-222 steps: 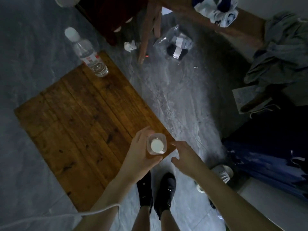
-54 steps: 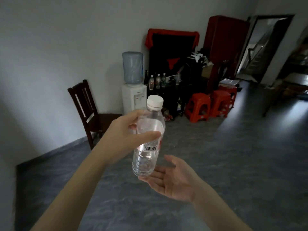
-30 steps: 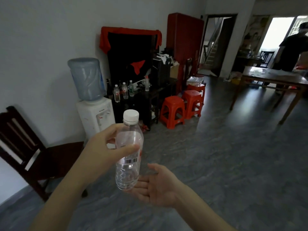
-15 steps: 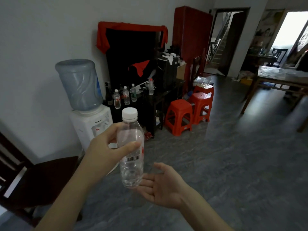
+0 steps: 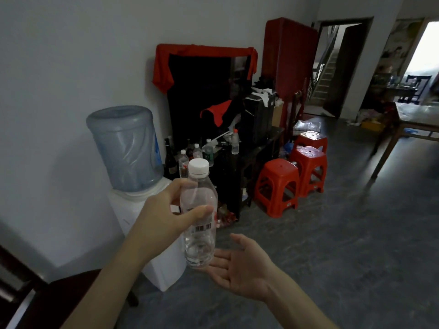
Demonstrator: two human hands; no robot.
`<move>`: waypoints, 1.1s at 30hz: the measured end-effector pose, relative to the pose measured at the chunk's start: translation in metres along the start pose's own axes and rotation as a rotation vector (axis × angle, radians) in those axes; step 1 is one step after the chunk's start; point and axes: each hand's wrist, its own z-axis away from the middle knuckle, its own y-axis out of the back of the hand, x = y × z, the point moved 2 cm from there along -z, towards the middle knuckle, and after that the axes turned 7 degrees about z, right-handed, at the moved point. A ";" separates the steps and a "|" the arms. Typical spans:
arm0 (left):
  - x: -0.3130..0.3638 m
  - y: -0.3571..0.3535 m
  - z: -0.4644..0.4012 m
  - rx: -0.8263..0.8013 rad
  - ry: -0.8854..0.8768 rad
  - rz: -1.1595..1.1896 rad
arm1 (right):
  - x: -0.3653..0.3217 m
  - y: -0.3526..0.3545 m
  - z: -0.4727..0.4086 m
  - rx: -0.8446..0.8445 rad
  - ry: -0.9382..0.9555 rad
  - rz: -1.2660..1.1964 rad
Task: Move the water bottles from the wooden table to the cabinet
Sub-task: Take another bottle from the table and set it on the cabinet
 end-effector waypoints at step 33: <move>-0.230 -0.065 -0.450 -0.263 0.150 0.150 | -0.357 0.131 -0.291 0.296 -0.027 -0.065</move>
